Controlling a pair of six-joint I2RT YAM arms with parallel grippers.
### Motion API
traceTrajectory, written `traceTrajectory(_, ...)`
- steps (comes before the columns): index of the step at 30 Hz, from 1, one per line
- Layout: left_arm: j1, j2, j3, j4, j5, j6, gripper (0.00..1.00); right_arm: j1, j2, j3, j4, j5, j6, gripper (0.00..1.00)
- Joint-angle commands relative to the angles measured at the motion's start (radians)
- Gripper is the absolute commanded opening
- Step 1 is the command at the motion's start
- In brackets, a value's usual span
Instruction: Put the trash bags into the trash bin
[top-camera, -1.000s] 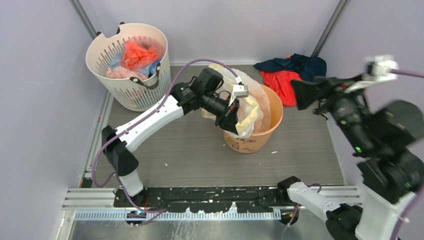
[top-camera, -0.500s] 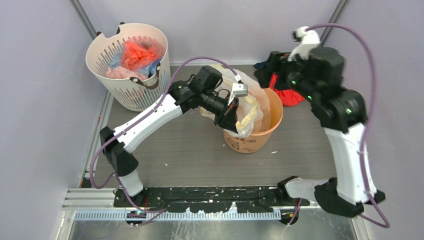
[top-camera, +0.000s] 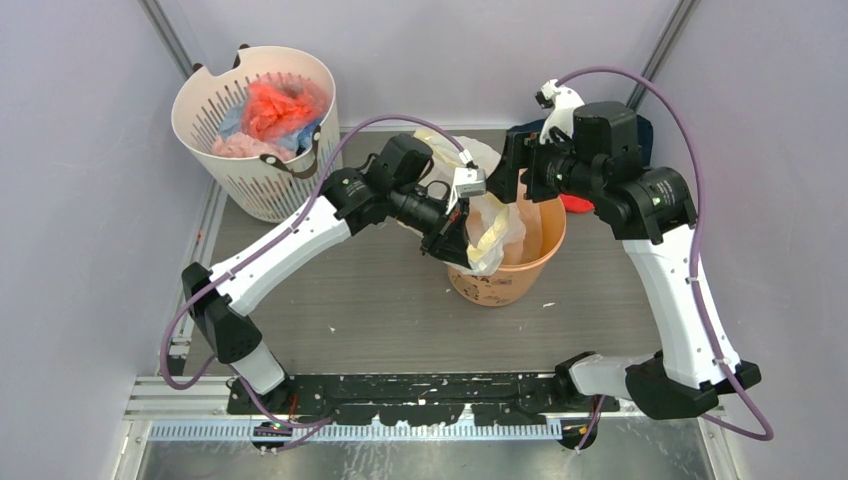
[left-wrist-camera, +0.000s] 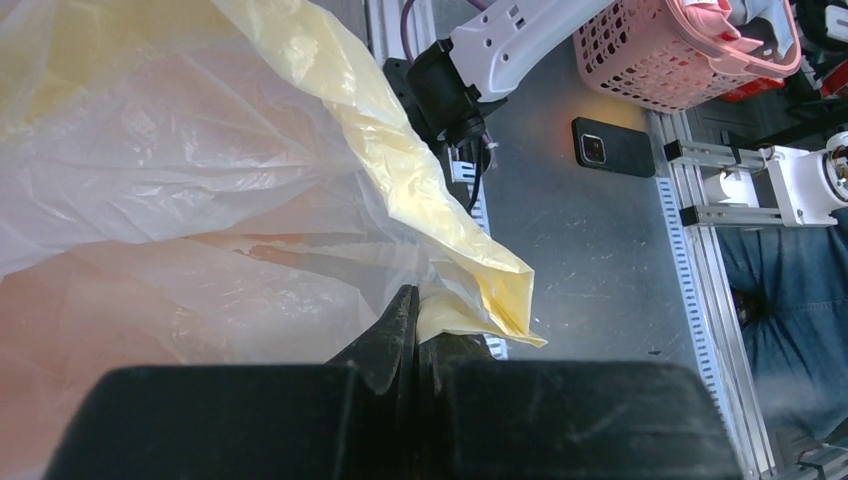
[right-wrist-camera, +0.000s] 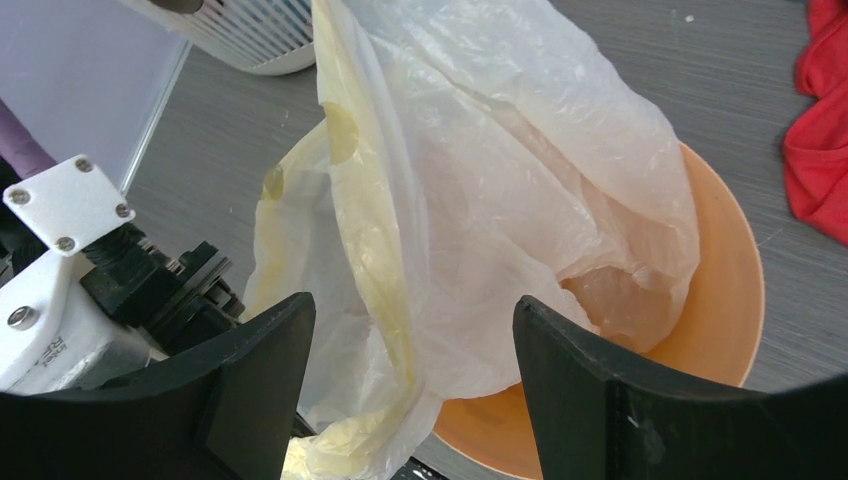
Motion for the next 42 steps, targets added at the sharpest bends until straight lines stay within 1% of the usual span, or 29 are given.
traceTrajectory(1,-0.005,-0.043,-0.011,0.057,0.013,-0.007,0.0,0.0,-0.011,-0.018,0.038,-0.104,-0.041,0.78)
traceTrajectory(11,-0.006,-0.062,-0.03,0.062,0.012,-0.005,0.0,-0.001,0.058,-0.021,0.049,-0.149,-0.064,0.76)
traceTrajectory(17,-0.006,-0.061,-0.017,0.048,0.013,0.002,0.0,0.0,0.078,-0.075,0.059,-0.177,-0.073,0.74)
traceTrajectory(20,-0.006,-0.058,-0.01,0.043,0.015,0.003,0.0,0.0,0.08,-0.093,0.064,-0.168,-0.076,0.7)
traceTrajectory(24,-0.006,-0.053,-0.013,0.048,0.016,-0.003,0.0,0.001,0.078,-0.101,0.081,-0.088,-0.067,0.56)
traceTrajectory(29,-0.008,-0.055,-0.028,0.057,0.008,-0.009,0.0,-0.001,0.057,-0.1,0.107,0.022,-0.046,0.33)
traceTrajectory(32,-0.008,-0.055,-0.033,0.055,-0.017,-0.008,0.0,0.0,0.029,-0.102,0.104,0.119,-0.032,0.21)
traceTrajectory(34,-0.008,-0.051,-0.032,0.051,-0.043,-0.008,0.0,0.0,0.006,-0.108,0.1,0.181,-0.023,0.16)
traceTrajectory(36,-0.008,-0.046,-0.029,0.053,-0.07,-0.009,0.0,-0.001,-0.028,-0.116,0.096,0.267,-0.009,0.08)
traceTrajectory(39,-0.008,-0.035,-0.024,0.071,-0.125,-0.022,0.0,-0.002,-0.083,-0.145,0.1,0.379,0.014,0.03)
traceTrajectory(42,-0.008,-0.015,-0.001,0.083,-0.197,-0.031,0.0,-0.004,-0.137,-0.18,0.113,0.478,0.038,0.01)
